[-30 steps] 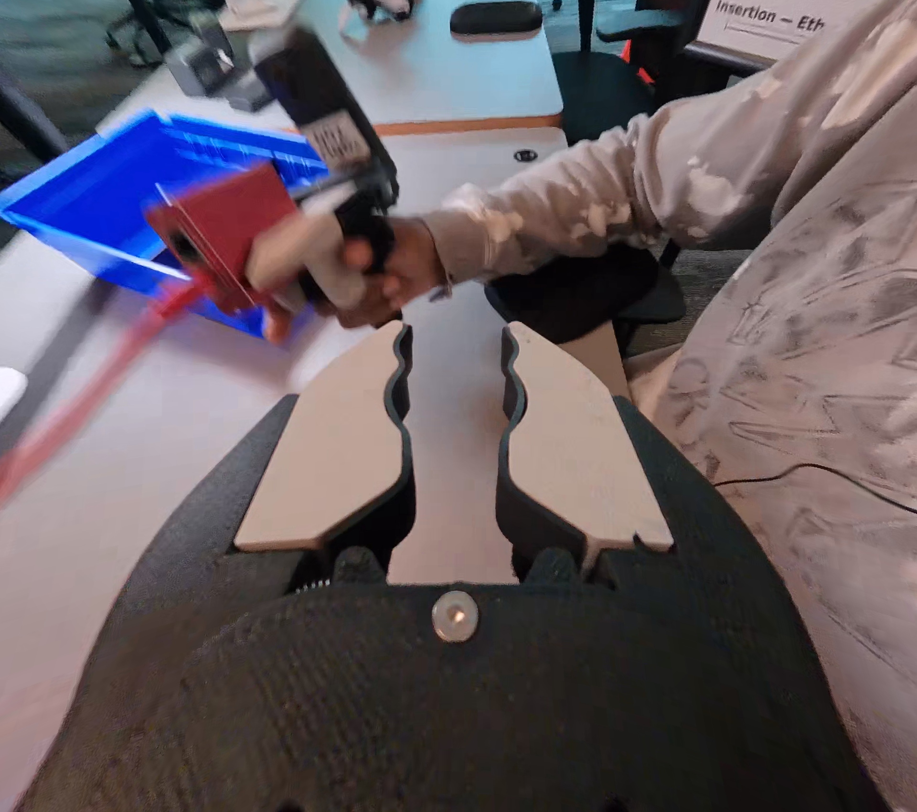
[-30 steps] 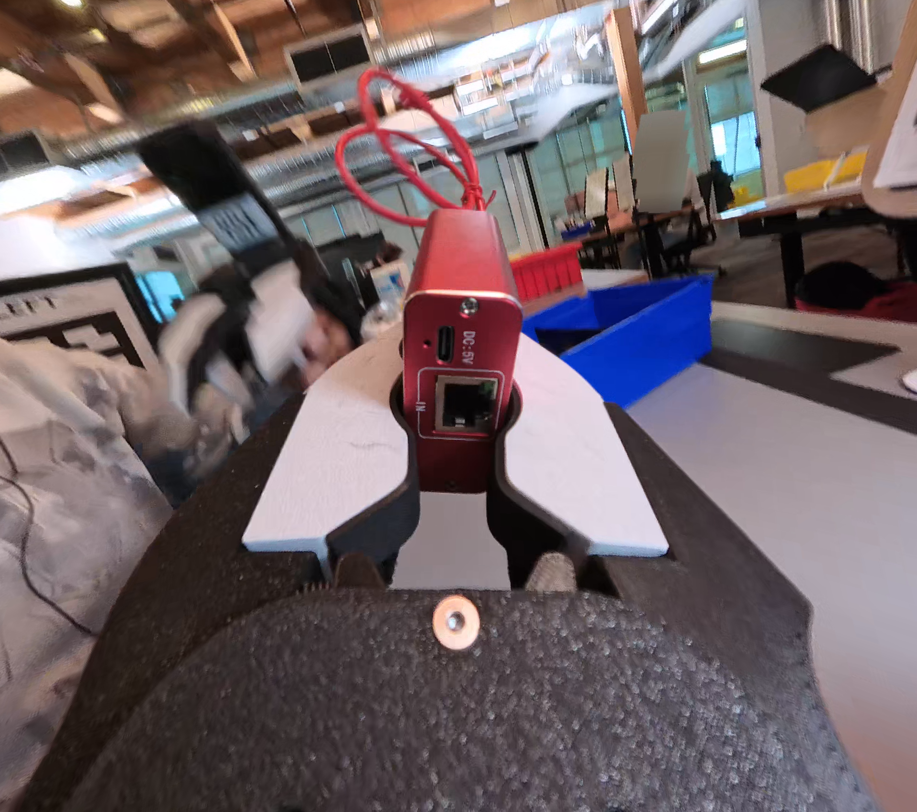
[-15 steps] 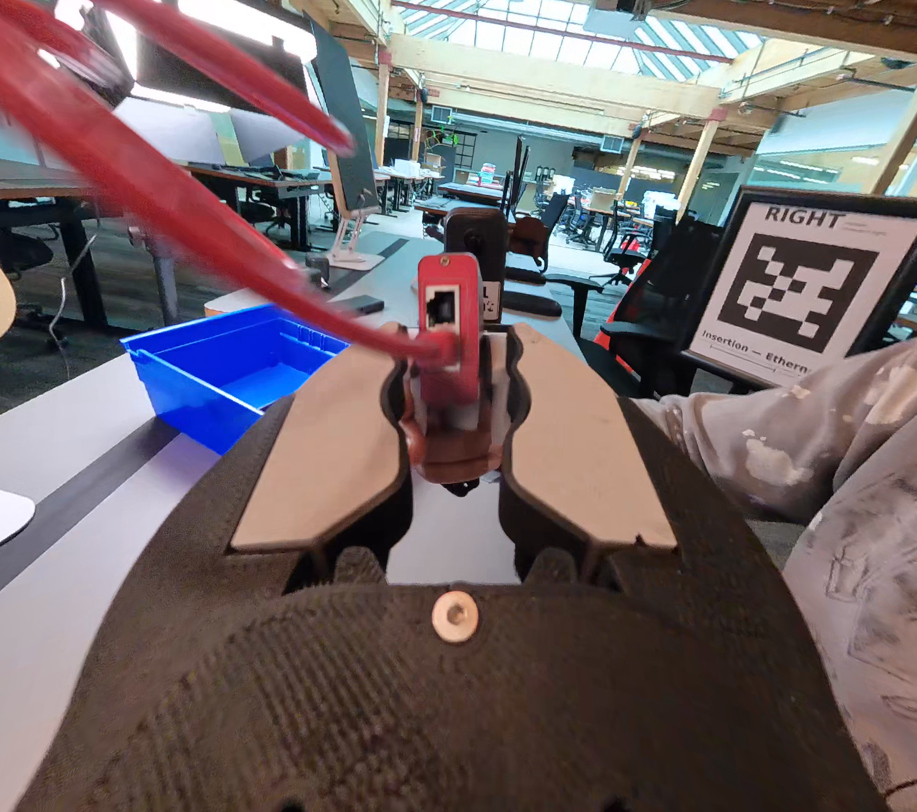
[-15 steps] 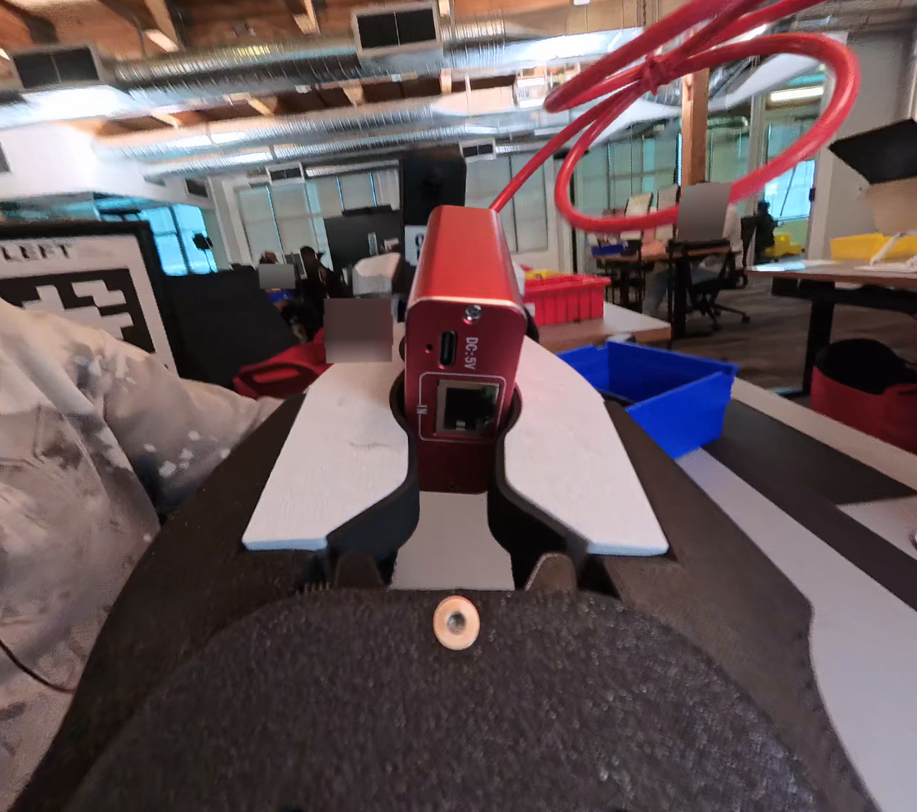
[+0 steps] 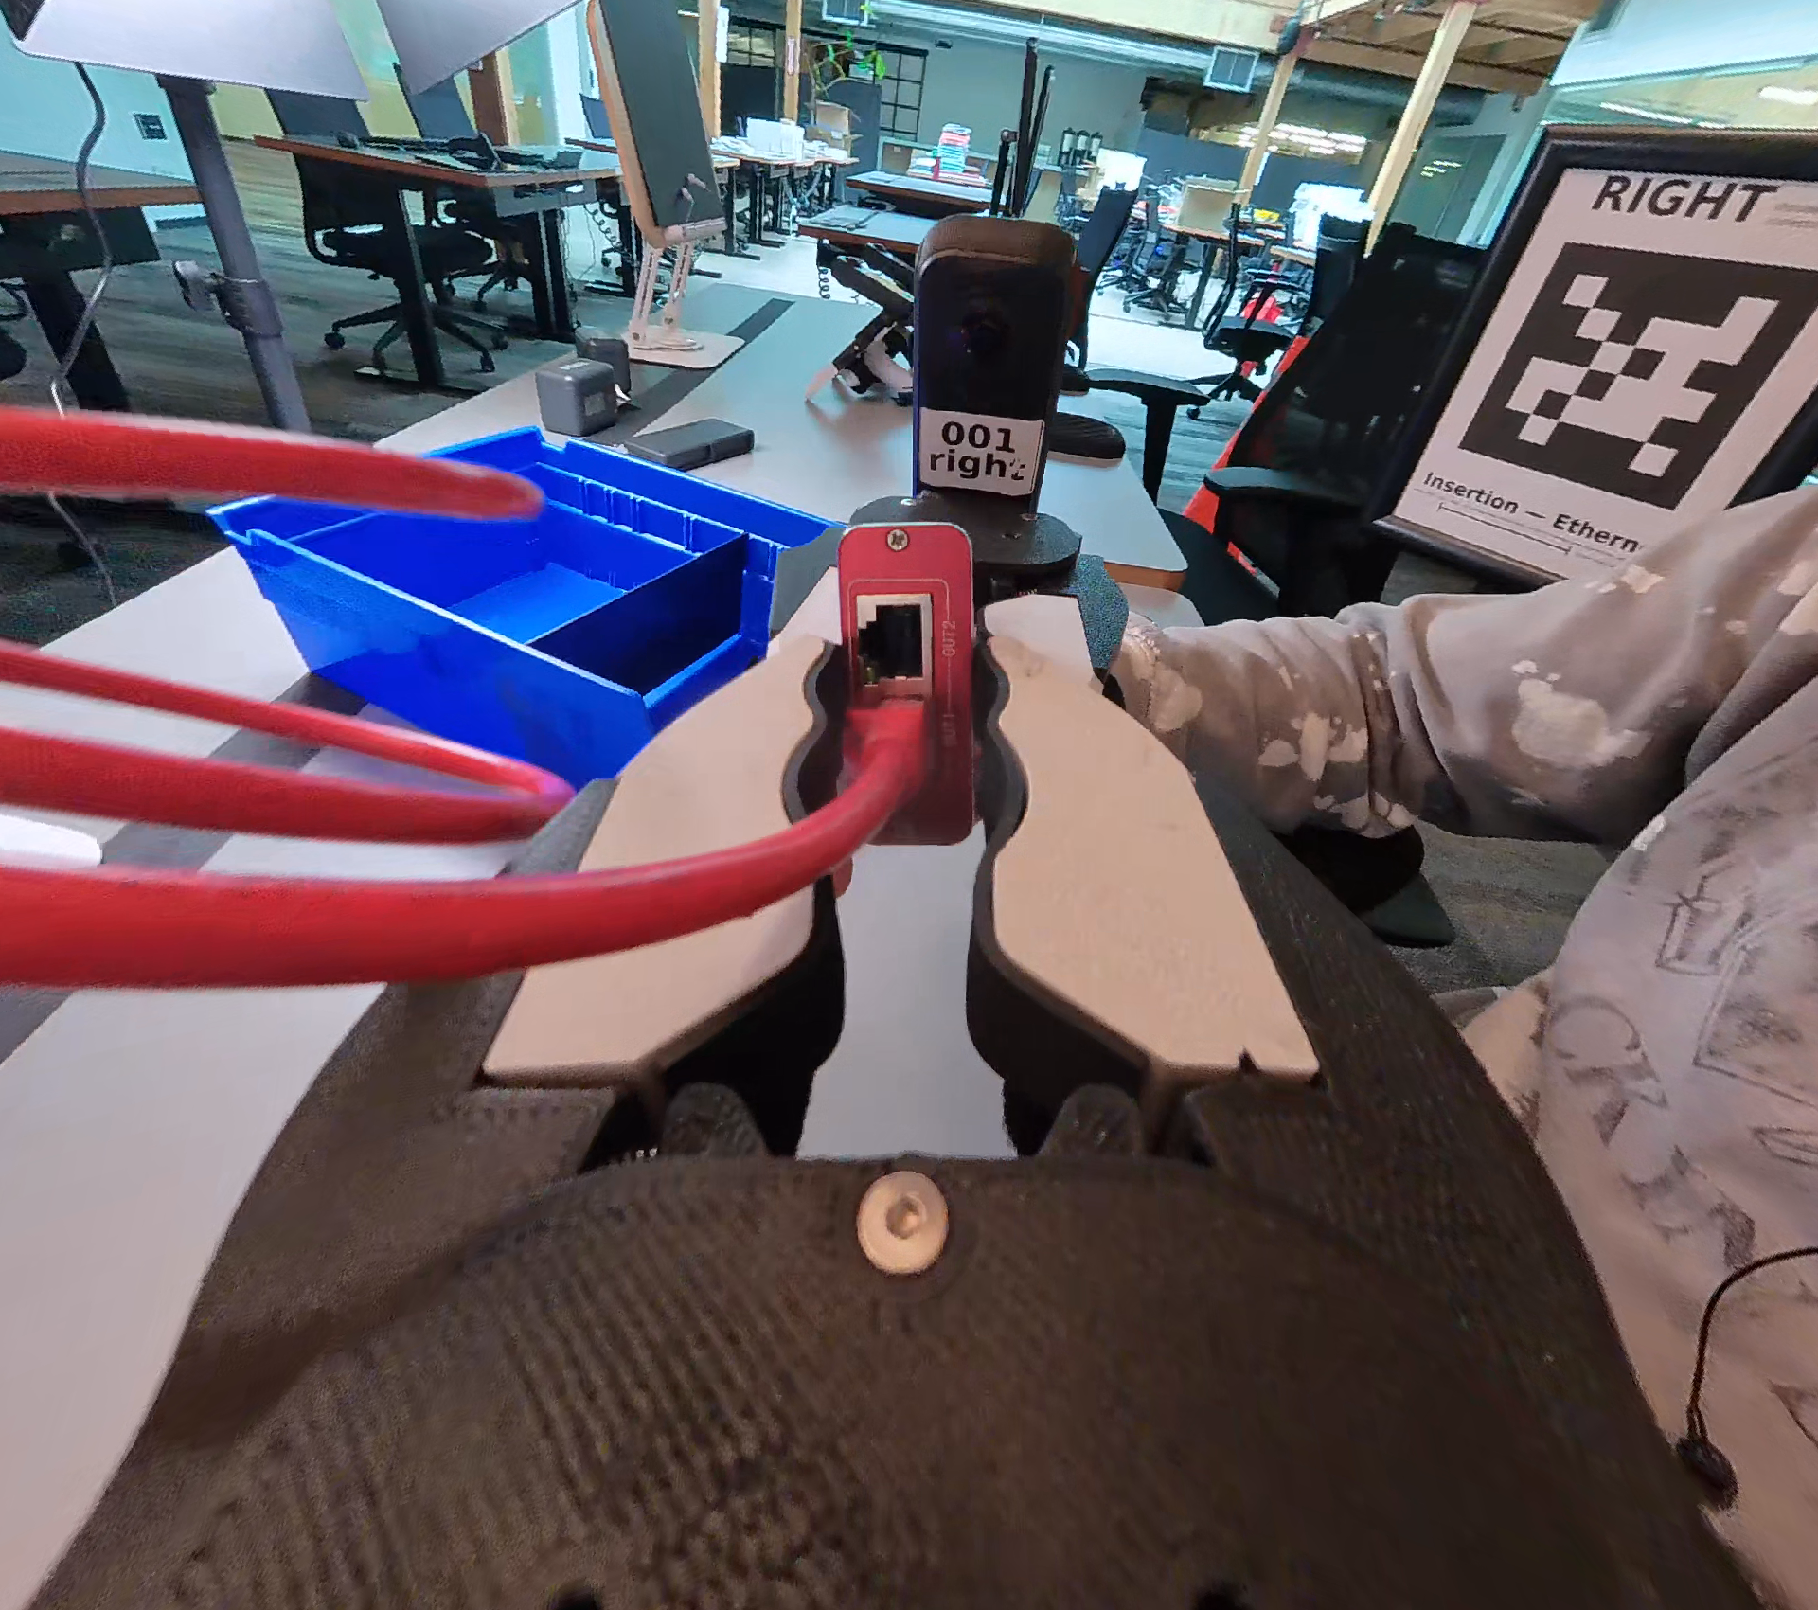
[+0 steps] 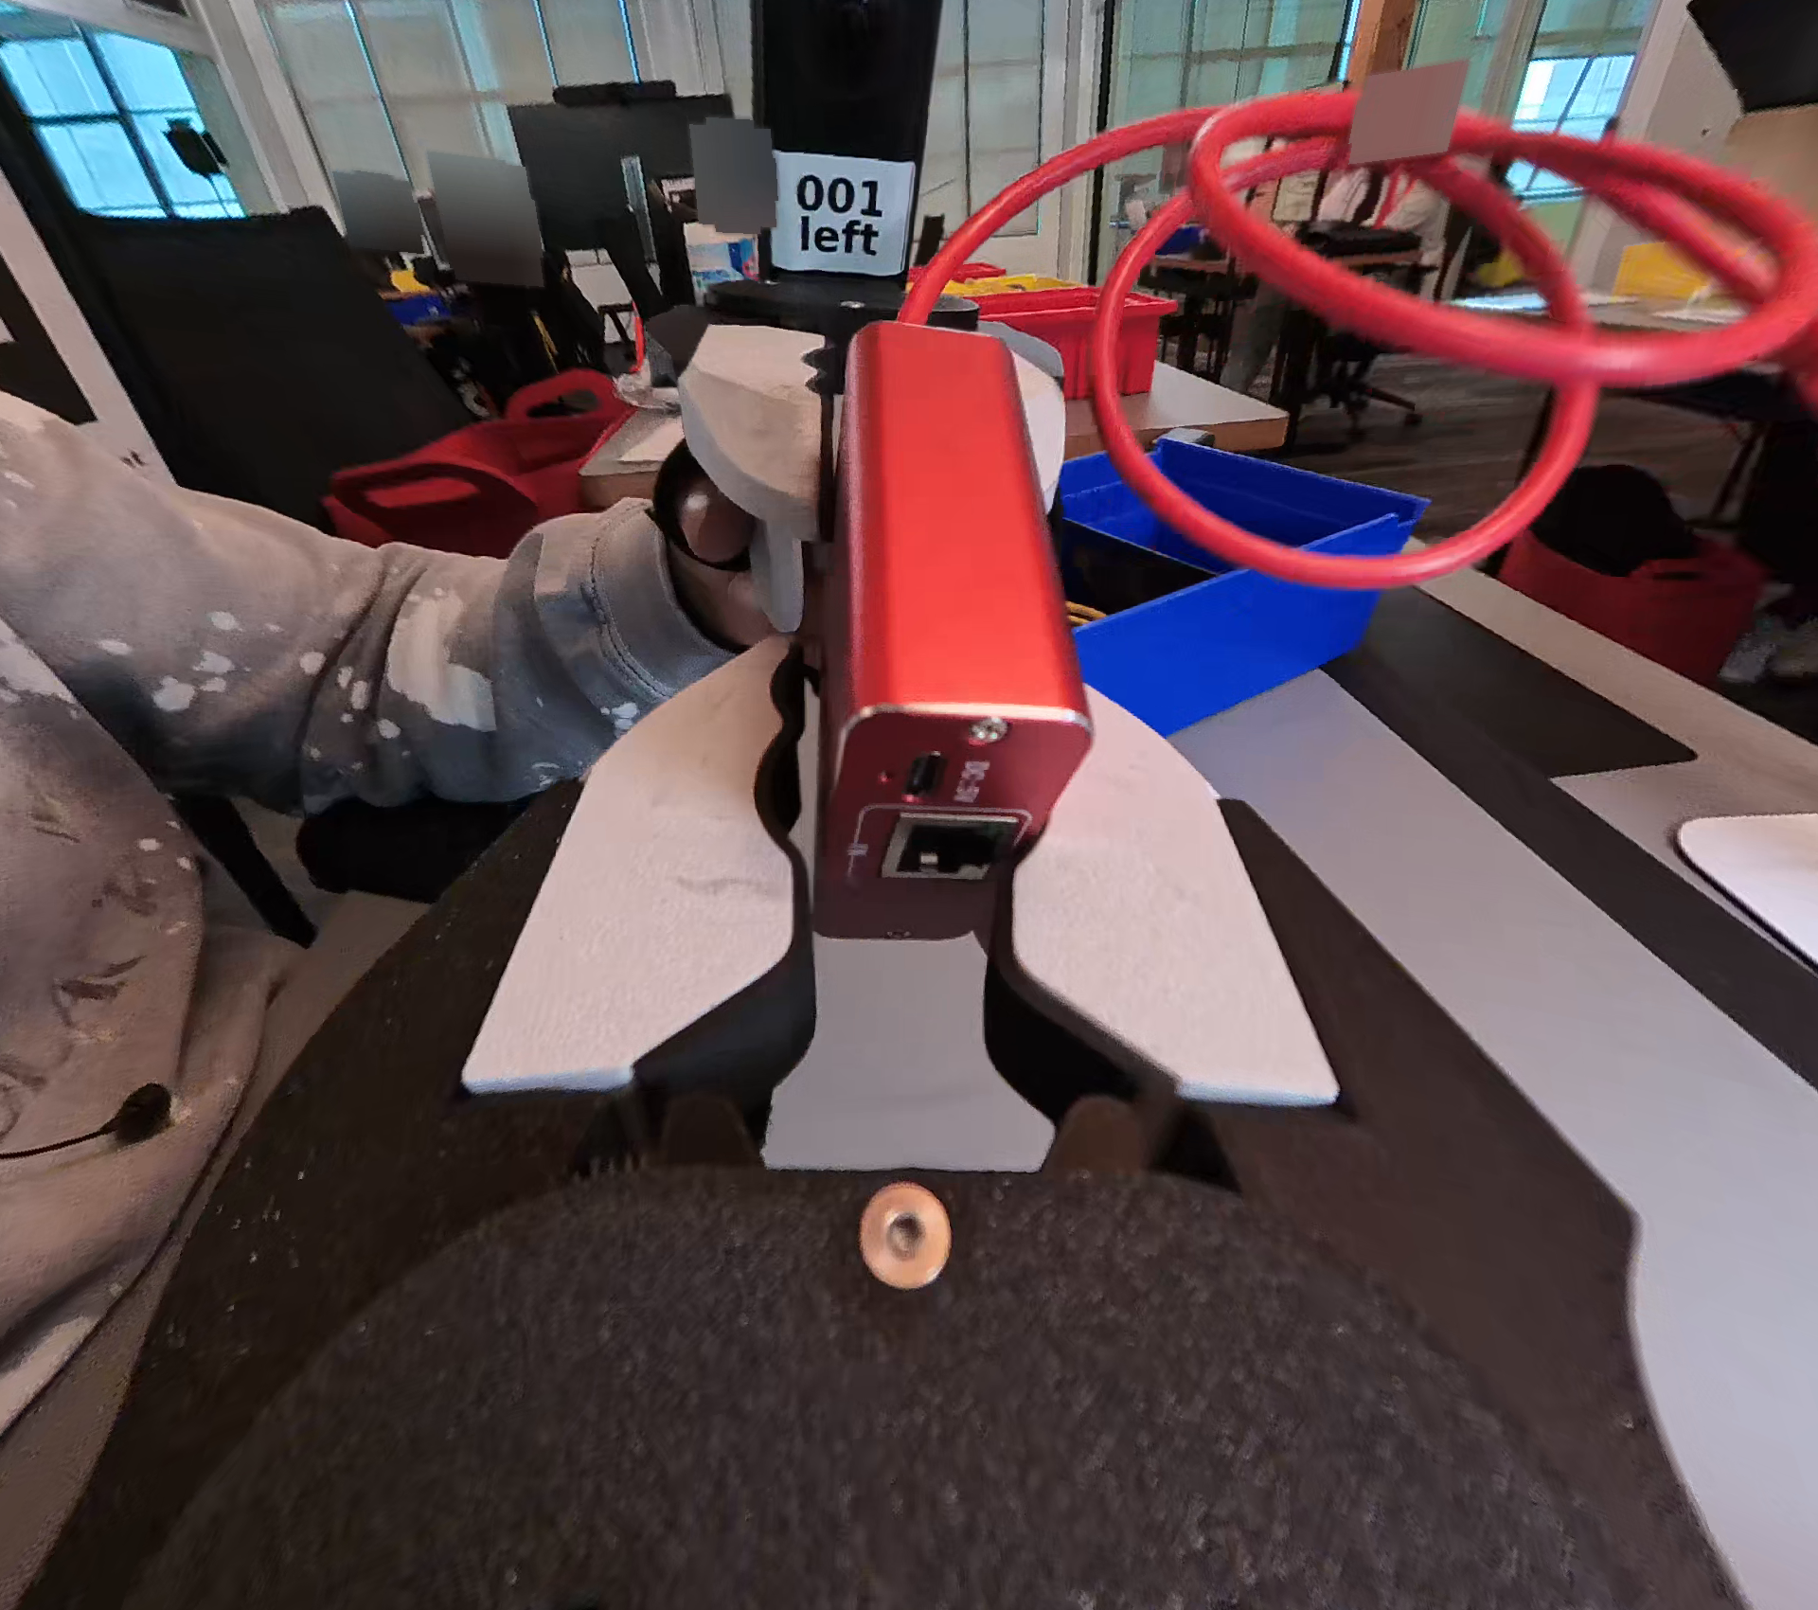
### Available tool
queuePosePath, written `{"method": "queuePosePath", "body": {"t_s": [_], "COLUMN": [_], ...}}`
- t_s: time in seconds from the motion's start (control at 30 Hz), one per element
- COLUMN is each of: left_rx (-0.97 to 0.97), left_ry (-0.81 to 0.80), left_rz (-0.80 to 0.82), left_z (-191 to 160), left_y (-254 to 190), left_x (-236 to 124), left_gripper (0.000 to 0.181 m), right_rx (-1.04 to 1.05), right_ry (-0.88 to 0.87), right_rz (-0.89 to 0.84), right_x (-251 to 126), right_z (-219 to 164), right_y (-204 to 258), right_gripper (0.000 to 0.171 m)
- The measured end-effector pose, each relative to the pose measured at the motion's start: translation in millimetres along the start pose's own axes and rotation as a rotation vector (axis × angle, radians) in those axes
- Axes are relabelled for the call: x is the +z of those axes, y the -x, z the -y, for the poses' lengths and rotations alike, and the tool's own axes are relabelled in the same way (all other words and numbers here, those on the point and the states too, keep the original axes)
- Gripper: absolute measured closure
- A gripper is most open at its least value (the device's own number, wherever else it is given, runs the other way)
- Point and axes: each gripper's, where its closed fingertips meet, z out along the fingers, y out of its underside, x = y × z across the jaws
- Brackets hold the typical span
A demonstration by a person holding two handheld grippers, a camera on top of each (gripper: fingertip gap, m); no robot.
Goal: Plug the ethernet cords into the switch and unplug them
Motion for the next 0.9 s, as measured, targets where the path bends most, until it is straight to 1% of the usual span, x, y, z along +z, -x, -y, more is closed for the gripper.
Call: {"method": "queuePosePath", "body": {"t_s": [0.1,0.2,0.3,0.37,0.5,0.67,0.7,0.8,0.87,0.9], "left_rx": [0.046,0.051,0.040,0.053,0.085,0.075,0.076,0.070,0.081,0.102], "left_ry": [0.012,0.014,0.006,-0.020,-0.010,-0.012,0.000,0.090,0.140,0.144], "left_rz": [0.016,0.008,-0.035,-0.031,-0.034,-0.036,-0.036,-0.048,-0.049,-0.007], "left_z": [-1,-3,-6,-2,-3,-2,-2,-8,-9,-6], "left_y": [0,-2,-5,-7,-9,-11,-12,-13,-11,-4], "left_x": [0,1,2,2,3,4,4,-1,-13,-22], "left_gripper": [0.156,0.156,0.156,0.156,0.156,0.156,0.155,0.140,0.138,0.138], "right_rx": [0.014,0.014,-0.009,-0.003,-0.047,-0.042,-0.033,0.013,0.036,0.047], "right_ry": [0.006,-0.025,-0.027,-0.013,-0.020,-0.083,-0.093,-0.146,-0.176,-0.194], "right_rz": [0.002,-0.004,-0.009,0.012,-0.010,-0.008,-0.002,0.019,0.021,0.020], "right_x": [1,-1,0,0,-2,-4,-5,-9,-14,-16], "right_z": [-1,1,3,2,3,10,11,18,21,23], "right_y": [1,-1,1,4,4,5,6,6,4,2], "right_gripper": [0.128,0.132,0.131,0.132,0.134,0.136,0.136,0.137,0.137,0.137]}}
